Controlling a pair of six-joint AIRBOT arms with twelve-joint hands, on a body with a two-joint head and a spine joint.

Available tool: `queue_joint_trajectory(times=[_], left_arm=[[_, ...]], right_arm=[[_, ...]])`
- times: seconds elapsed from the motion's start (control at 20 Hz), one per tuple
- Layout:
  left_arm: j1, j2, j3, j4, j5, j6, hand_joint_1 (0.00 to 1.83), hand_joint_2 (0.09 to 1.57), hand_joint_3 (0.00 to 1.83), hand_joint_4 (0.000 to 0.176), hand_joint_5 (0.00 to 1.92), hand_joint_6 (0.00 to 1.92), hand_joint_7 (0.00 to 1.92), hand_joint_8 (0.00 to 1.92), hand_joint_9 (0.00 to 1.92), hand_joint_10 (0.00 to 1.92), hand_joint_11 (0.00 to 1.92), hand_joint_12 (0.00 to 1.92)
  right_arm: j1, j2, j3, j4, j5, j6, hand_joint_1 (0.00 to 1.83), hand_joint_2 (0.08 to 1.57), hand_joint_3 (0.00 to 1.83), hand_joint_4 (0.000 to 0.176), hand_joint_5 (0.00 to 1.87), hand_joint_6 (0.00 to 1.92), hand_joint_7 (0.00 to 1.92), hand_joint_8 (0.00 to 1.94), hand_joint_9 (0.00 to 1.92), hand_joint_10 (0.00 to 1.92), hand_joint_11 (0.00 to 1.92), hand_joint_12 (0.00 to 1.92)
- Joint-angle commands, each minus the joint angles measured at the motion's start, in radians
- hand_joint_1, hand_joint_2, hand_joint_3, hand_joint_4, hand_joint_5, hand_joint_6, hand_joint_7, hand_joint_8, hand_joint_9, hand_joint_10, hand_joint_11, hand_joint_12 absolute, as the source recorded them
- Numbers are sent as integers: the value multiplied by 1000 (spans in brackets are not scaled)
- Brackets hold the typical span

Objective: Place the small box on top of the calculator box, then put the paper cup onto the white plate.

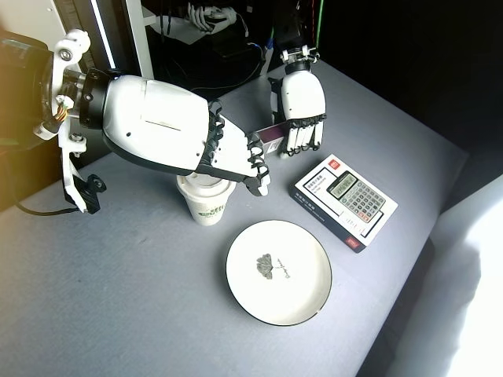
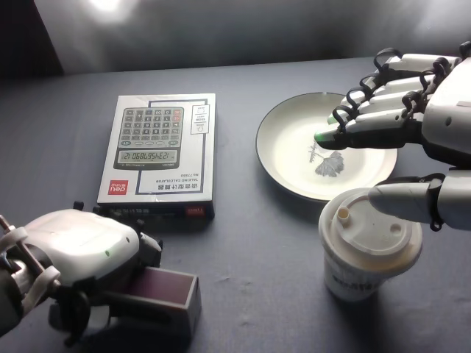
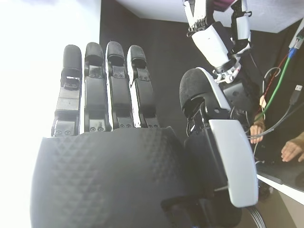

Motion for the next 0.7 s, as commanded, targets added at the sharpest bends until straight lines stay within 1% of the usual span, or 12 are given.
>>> queue_joint_trajectory(times=[0.0,0.1,0.15,0.2,0.35,0.4,0.45,0.5,0.55,0.65], left_arm=[[-8,0,0,24,-49,4,1252,1152,0,0,910,868,941,1288,826,1073,553,1361],[-20,1,0,19,-47,11,1261,1132,0,0,961,784,970,1243,859,1054,562,1331],[-28,1,0,16,-45,13,1350,1139,0,0,956,723,953,1173,831,1370,542,1330],[-37,3,1,12,-40,17,1367,1140,0,0,961,705,945,1173,819,1430,535,1327],[-88,10,0,-43,-2,84,1373,1138,0,0,999,647,942,1167,807,1465,526,1333],[-107,12,0,-57,6,106,1372,1139,0,0,994,657,937,1171,805,1469,524,1338],[-135,14,0,-88,18,144,1359,1174,4,0,888,835,871,1262,738,1508,485,1339],[-161,15,0,-117,29,180,1353,1192,0,0,859,886,839,1309,701,1544,456,1343],[-182,15,2,-141,37,209,1354,1192,0,0,856,893,842,1300,699,1548,454,1359],[-225,15,11,-185,57,257,1368,1153,0,0,971,686,914,1218,776,1508,503,1385]], right_arm=[[18,10,-2,14,109,4,90,1457,0,0,366,7,366,10,331,12,0,791],[18,10,-2,14,109,4,104,1456,0,0,371,4,368,4,335,7,0,795],[18,10,-2,14,109,4,44,1463,3,0,360,3,359,3,327,2,0,799],[18,10,-2,14,109,4,52,1463,1,0,366,5,361,3,327,2,0,804],[18,10,-2,14,108,4,56,1464,1,0,374,3,366,1,334,2,0,837],[18,10,-2,14,108,4,72,1464,0,0,378,3,374,3,342,4,0,847],[18,10,-2,14,108,4,70,1464,0,0,368,1,364,2,332,2,0,823],[18,10,-2,14,108,4,69,1464,0,0,368,2,362,2,328,1,0,817],[18,10,-2,14,108,4,67,1463,0,0,362,1,353,1,315,2,0,783],[18,10,-2,14,108,4,64,1462,0,0,377,7,370,9,322,6,0,773]])
